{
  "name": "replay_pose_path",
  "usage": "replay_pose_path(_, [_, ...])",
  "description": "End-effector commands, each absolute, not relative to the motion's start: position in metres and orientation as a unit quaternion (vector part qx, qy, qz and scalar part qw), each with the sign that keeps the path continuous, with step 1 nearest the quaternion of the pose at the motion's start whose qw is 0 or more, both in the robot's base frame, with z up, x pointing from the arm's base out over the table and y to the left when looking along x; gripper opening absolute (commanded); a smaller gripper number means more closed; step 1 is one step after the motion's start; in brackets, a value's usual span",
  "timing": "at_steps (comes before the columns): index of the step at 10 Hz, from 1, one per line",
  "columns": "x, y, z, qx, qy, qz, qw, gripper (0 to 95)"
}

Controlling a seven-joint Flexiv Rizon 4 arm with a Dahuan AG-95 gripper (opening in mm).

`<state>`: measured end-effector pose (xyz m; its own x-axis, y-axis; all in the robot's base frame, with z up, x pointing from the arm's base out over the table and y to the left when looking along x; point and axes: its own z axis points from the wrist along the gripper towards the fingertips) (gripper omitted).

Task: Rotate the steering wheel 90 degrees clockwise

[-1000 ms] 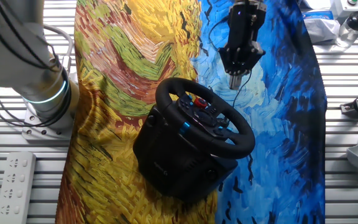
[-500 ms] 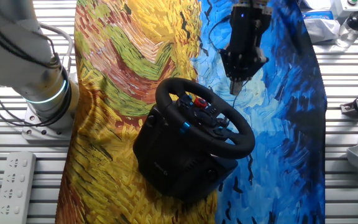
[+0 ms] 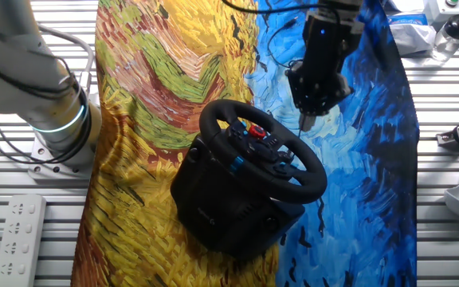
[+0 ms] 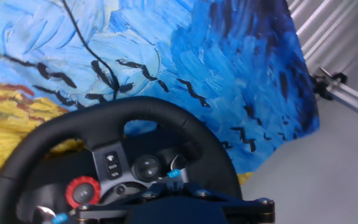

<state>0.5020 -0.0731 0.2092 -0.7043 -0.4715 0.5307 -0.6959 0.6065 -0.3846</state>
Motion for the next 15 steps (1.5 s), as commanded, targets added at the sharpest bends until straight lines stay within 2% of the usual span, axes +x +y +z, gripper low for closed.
replay_pose_path(1, [0.502, -0.084, 0.209, 0.332, -0.861, 0.331, 0.197, 0.0])
replay_pose_path(6, [0.505, -0.107, 0.212, 0.337, -0.858, 0.335, 0.198, 0.0])
replay_pose_path(10, [0.509, -0.129, 0.213, 0.36, -0.851, 0.335, 0.186, 0.0])
replay_pose_path(12, [0.51, -0.137, 0.213, 0.38, -0.848, 0.328, 0.172, 0.0])
replay_pose_path(15, [0.516, -0.147, 0.216, 0.416, -0.854, 0.277, 0.144, 0.0])
